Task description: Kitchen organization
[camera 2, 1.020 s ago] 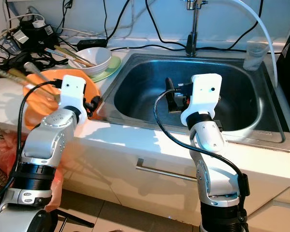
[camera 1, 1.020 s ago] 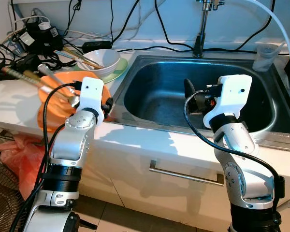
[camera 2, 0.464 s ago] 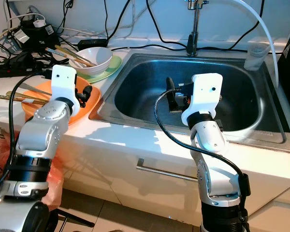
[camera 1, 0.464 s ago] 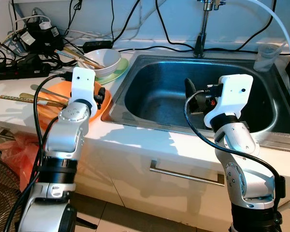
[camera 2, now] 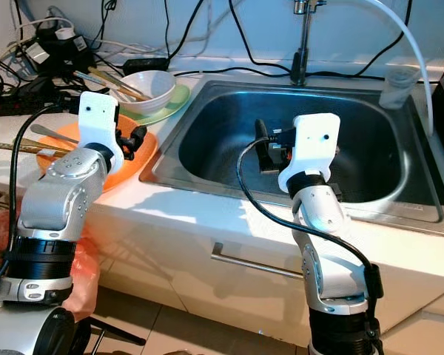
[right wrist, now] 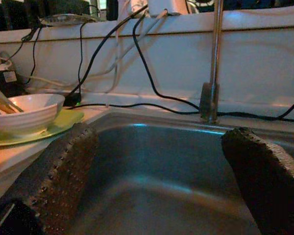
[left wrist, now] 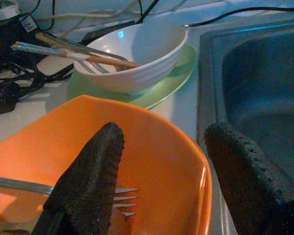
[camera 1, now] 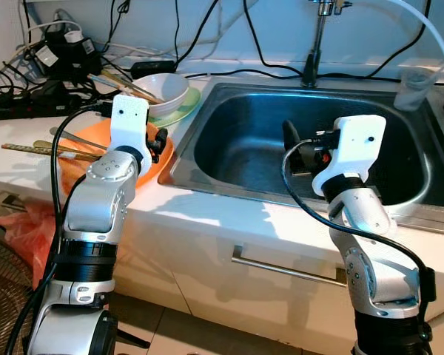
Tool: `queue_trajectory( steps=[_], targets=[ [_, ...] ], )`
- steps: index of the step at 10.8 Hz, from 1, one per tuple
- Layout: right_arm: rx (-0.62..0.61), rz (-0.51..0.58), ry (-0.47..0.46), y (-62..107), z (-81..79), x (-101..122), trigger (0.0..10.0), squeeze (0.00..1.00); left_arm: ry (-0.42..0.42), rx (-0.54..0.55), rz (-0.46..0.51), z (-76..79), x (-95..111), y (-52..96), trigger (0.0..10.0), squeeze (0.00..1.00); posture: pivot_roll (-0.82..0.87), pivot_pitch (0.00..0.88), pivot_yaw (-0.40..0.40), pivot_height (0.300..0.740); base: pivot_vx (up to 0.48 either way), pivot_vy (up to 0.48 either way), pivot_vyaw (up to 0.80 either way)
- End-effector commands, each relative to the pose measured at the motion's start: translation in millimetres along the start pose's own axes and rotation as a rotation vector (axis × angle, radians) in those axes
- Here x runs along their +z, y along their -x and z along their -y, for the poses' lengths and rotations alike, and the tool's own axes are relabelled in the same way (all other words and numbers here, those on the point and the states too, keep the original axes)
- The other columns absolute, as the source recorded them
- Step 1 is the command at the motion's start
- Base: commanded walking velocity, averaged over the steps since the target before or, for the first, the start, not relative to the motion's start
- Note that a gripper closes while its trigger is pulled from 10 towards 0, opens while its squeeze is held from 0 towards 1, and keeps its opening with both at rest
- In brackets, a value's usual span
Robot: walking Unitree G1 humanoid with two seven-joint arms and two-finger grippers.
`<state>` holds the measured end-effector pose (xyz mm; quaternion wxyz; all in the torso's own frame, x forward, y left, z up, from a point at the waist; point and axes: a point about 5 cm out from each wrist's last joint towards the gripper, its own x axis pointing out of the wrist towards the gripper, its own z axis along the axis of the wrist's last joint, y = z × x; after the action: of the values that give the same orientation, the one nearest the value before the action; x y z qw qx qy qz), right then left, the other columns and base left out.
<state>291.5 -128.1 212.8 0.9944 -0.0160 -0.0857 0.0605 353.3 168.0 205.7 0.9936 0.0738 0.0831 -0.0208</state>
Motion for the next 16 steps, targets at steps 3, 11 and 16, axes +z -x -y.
queue_trajectory(
  steps=[3,11,16],
  targets=[
    [0.001,0.042,0.009,-2.2,-1.9,7,10.0,0.38,0.034,0.032,0.123,-4.3,14,5.4,10.0,1.00,0.00,0.000,0.101,0.740,0.000,0.000,0.00],
    [0.032,0.034,0.014,-1.4,-4.2,5,10.0,1.00,-0.105,-0.079,0.052,13.8,-6,10.8,10.0,1.00,0.00,0.000,0.099,0.740,0.000,0.000,0.00],
    [0.050,0.016,0.006,-0.2,-7.7,3,10.0,0.32,-0.223,-0.018,-0.129,-3.1,-29,3.3,10.0,0.00,0.00,0.000,0.101,0.740,0.000,0.000,0.00]
  ],
)
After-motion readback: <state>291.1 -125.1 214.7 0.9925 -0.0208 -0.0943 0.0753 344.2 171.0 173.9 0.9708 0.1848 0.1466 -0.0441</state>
